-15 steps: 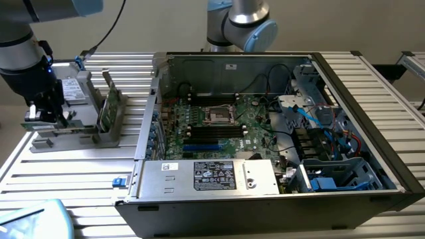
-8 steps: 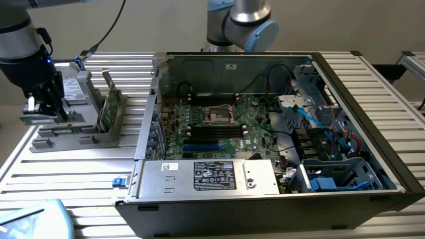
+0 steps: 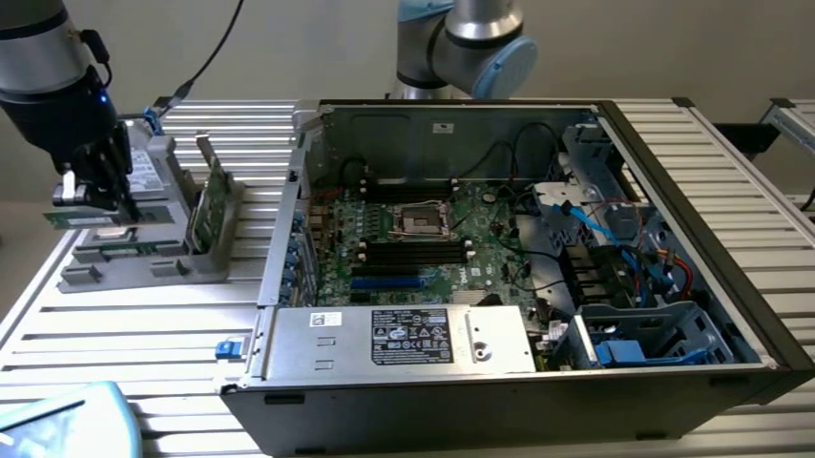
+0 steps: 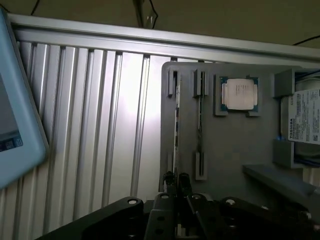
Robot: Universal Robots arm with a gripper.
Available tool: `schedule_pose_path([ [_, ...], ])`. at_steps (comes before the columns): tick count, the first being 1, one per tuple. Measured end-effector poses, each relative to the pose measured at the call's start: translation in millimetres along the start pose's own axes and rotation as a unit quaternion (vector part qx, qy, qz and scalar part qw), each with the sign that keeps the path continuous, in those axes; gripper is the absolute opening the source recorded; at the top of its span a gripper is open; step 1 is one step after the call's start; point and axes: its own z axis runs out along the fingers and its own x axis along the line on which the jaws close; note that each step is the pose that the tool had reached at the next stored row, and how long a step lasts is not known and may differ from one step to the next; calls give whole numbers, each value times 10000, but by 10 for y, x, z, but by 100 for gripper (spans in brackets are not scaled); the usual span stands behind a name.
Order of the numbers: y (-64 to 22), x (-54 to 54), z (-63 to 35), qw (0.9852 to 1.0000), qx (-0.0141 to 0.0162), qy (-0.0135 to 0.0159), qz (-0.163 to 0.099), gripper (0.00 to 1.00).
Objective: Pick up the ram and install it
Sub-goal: 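Pick up the ram and move it above insertion slot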
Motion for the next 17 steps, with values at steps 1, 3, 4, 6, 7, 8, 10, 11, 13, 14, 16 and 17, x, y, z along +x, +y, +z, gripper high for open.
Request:
schedule_pose_path([
  [1, -29, 9, -21, 10000, -2, -7, -1, 14],
  [3, -88, 25, -52, 10000, -10, -14, -1, 14],
  [4, -119, 32, -67, 10000, -16, -17, -1, 14],
  [6, -183, 44, -102, 10000, -23, -25, -1, 14],
  [7, -213, 50, -121, 10000, -27, -30, -1, 14],
  [8, -244, 54, -150, 10000, -33, -34, -1, 14],
  [10, -296, 61, -224, 10000, -49, -40, -1, 14],
  [11, -320, 63, -257, 10000, -58, -44, -1, 14],
  [13, -368, 68, -325, 10000, -79, -53, 0, 14],
  [14, -390, 70, -355, 9999, -90, -58, 0, 14],
  [16, -434, 75, -417, 9999, -115, -71, 0, 14],
  [17, -453, 78, -443, 9999, -126, -77, 0, 14],
])
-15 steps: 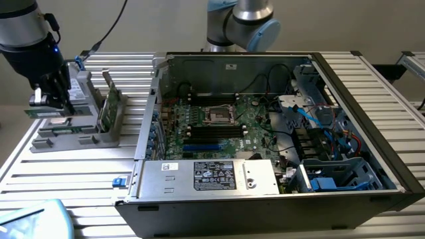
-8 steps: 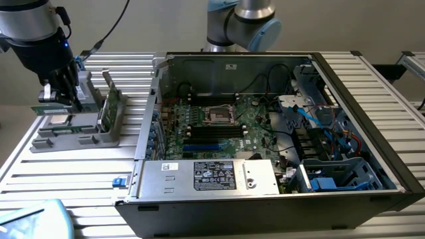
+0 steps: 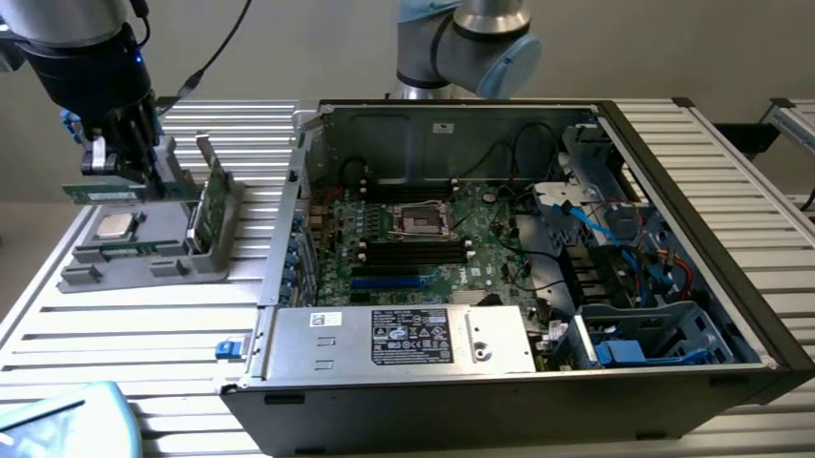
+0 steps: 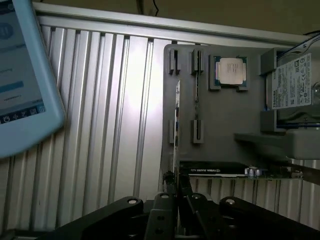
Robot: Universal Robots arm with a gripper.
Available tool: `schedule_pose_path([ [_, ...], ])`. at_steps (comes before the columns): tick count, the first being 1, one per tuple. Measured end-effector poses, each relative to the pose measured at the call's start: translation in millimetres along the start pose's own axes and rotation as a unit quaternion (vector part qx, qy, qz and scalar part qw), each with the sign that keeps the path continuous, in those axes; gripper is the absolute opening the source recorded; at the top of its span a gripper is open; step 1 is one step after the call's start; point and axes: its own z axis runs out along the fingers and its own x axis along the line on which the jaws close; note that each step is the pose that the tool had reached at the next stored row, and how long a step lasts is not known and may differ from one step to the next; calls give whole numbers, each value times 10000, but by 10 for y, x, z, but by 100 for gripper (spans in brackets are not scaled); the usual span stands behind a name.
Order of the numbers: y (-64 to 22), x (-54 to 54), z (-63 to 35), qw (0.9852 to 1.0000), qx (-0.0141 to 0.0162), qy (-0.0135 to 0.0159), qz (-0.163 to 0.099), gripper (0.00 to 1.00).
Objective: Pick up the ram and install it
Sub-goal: 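Pick up the ram and move it above insertion slot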
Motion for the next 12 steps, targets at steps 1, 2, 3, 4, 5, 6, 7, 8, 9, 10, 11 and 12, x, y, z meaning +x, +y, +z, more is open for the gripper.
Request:
schedule_pose_path([
  [1, -20, 2, -29, 10000, -13, -7, 0, 14],
  [2, -40, 4, -57, 10000, -26, -14, 0, 14],
  [3, -60, 6, -84, 10000, -39, -23, -1, 14],
  [4, -80, 8, -110, 10000, -51, -33, 0, 14],
  [5, -102, 9, -133, 10000, -62, -45, -1, 14],
  [6, -123, 11, -155, 10000, -73, -56, -1, 14],
  [7, -146, 13, -177, 9999, -82, -68, -2, 14],
  [8, -168, 15, -196, 9999, -93, -79, -3, 14],
  [9, -197, 19, -211, 9999, -99, -95, -4, 14],
  [10, -224, 22, -221, 9999, -102, -111, -6, 14],
  [11, -258, 26, -230, 9999, -103, -130, -8, 14],
  [12, -289, 30, -237, 9998, -103, -149, -10, 14],
])
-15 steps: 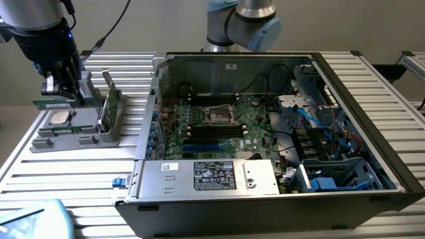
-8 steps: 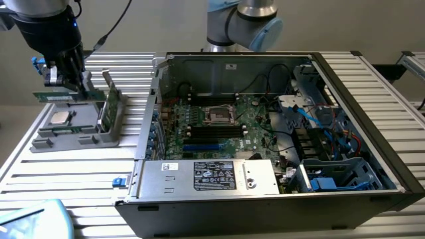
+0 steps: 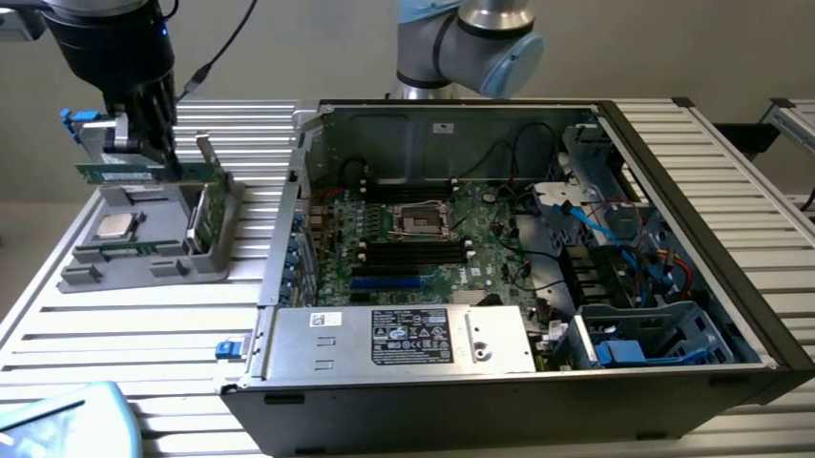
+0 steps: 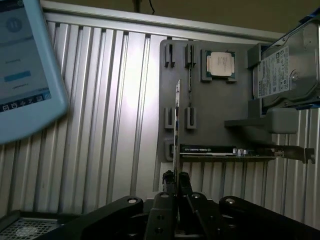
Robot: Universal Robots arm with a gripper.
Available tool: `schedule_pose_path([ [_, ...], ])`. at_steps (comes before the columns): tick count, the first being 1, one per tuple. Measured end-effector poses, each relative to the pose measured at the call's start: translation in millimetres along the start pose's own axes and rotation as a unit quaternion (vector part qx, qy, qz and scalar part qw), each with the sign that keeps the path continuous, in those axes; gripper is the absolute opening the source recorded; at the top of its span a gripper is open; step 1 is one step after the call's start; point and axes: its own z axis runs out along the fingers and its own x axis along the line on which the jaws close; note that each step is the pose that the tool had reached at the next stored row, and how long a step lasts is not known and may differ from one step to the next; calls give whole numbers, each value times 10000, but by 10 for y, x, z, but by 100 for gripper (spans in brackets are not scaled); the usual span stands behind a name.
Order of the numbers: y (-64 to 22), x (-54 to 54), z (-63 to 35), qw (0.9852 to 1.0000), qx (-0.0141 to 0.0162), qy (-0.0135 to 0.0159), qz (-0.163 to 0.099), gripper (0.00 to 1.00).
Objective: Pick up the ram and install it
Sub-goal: 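Pick up the ram and move it above insertion slot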
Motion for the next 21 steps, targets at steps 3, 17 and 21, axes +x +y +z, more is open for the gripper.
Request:
schedule_pose_path([
  [3, -99, 14, -21, 10000, 1, -56, -7, 14],
  [17, -521, 89, -229, 9998, -42, -193, -19, 14],
  [21, -636, 116, -291, 9998, -72, -203, -17, 14],
])
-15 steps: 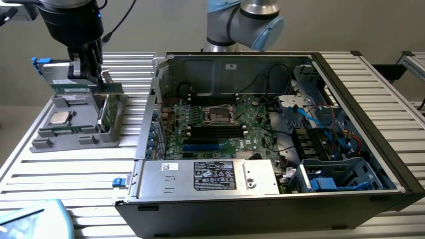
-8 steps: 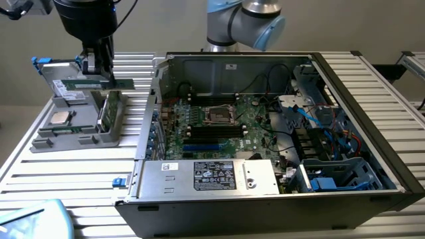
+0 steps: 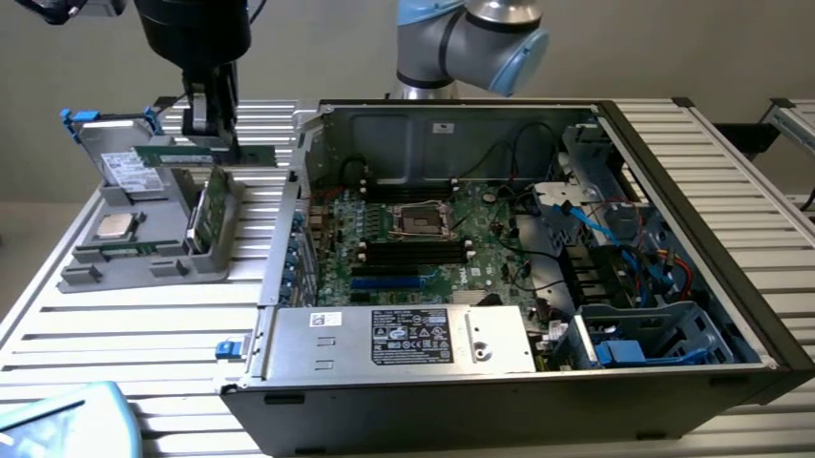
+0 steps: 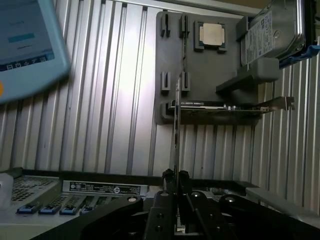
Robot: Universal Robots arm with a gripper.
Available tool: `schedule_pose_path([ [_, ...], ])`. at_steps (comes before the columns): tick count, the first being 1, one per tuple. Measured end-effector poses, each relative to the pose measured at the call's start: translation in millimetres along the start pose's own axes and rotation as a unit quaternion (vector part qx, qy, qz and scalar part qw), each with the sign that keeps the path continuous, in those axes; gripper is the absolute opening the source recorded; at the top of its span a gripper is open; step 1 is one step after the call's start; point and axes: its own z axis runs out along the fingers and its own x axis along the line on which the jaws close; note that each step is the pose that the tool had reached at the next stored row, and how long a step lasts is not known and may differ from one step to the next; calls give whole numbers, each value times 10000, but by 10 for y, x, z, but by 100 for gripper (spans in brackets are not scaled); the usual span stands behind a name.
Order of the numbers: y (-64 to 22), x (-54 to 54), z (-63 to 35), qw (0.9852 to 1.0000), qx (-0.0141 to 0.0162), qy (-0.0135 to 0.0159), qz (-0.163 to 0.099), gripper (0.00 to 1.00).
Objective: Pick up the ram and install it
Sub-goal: 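Pick up the ram and move it above insertion slot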
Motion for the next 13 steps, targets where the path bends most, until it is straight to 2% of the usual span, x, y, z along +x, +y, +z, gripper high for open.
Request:
schedule_pose_path([
  [5, -140, 30, -75, 10000, -41, -12, 4, 14],
  [8, -231, 45, -108, 10000, -62, -30, 5, 14],
  [13, -433, 75, -146, 10000, -66, -67, 0, 14],
])
